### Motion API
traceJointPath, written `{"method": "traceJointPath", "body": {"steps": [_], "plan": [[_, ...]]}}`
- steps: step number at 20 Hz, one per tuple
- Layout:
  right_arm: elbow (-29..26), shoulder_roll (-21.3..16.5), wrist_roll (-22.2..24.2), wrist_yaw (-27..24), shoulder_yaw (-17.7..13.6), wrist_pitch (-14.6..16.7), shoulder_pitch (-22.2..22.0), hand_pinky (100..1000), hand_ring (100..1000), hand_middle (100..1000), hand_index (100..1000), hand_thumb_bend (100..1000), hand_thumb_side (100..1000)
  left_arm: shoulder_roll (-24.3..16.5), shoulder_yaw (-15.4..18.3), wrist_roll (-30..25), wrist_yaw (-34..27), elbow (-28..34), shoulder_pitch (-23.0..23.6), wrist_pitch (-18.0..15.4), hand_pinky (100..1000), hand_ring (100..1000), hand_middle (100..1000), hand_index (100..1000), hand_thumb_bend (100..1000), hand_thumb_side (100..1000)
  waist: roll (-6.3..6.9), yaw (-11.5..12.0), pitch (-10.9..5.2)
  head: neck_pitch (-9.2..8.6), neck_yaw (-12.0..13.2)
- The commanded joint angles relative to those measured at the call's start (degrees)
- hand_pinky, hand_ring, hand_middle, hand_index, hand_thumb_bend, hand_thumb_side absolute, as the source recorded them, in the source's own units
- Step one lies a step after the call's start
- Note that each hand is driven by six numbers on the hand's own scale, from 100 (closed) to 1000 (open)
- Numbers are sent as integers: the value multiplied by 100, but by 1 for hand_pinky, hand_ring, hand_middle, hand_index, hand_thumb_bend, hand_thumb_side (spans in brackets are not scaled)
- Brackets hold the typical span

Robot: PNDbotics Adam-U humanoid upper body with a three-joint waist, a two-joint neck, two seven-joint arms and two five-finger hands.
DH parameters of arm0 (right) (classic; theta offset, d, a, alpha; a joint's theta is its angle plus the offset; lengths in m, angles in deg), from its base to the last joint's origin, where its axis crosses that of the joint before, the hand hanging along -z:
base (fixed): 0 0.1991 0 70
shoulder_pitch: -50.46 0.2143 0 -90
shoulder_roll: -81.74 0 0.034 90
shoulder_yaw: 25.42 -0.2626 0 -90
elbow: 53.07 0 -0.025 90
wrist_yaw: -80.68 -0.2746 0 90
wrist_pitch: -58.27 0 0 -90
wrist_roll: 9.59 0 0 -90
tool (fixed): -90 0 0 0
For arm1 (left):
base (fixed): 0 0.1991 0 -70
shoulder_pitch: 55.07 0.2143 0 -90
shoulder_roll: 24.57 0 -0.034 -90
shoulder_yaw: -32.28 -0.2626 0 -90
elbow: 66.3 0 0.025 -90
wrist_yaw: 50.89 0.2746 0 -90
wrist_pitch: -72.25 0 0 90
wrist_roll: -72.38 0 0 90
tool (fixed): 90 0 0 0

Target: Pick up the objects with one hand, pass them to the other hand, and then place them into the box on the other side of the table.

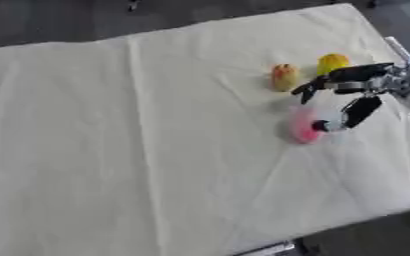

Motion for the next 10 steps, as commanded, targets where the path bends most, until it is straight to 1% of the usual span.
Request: {"method": "traceJointPath", "body": {"steps": [1, 3, 5, 6, 8, 10], "plan": [[-96, -135, 471, 92, -41, 440, 29, 917, 807, 733, 976, 366, 554, -169, 7, -19, -26, 66, -72, -14, 802, 841, 923, 854, 120, 857, -71, 6, -183, -13, -17], [-97, -128, 490, 141, -44, 452, 19, 915, 806, 731, 942, 400, 552, -168, 8, -21, -28, 65, -71, -15, 802, 841, 923, 854, 120, 858, -72, 7, -182, -13, -20], [-98, -122, 494, 189, -40, 463, 4, 913, 804, 714, 904, 401, 560, -168, 7, -23, -29, 65, -69, -16, 802, 842, 923, 854, 120, 858, -73, 6, -181, -13, -26], [-97, -119, 493, 212, -38, 467, -5, 910, 801, 702, 885, 417, 558, -167, 6, -25, -29, 64, -69, -16, 802, 842, 923, 854, 120, 858, -73, 5, -181, -13, -29], [-109, -117, 483, 244, -30, 479, -21, 904, 792, 670, 847, 425, 558, -168, 4, -30, -29, 64, -69, -16, 802, 842, 923, 854, 119, 857, -75, 0, -184, -13, -29], [-132, -120, 470, 251, -21, 483, -38, 898, 777, 625, 794, 404, 561, -168, 3, -33, -29, 63, -71, -16, 803, 843, 923, 853, 135, 850, -76, -5, -187, -13, -28]]}}
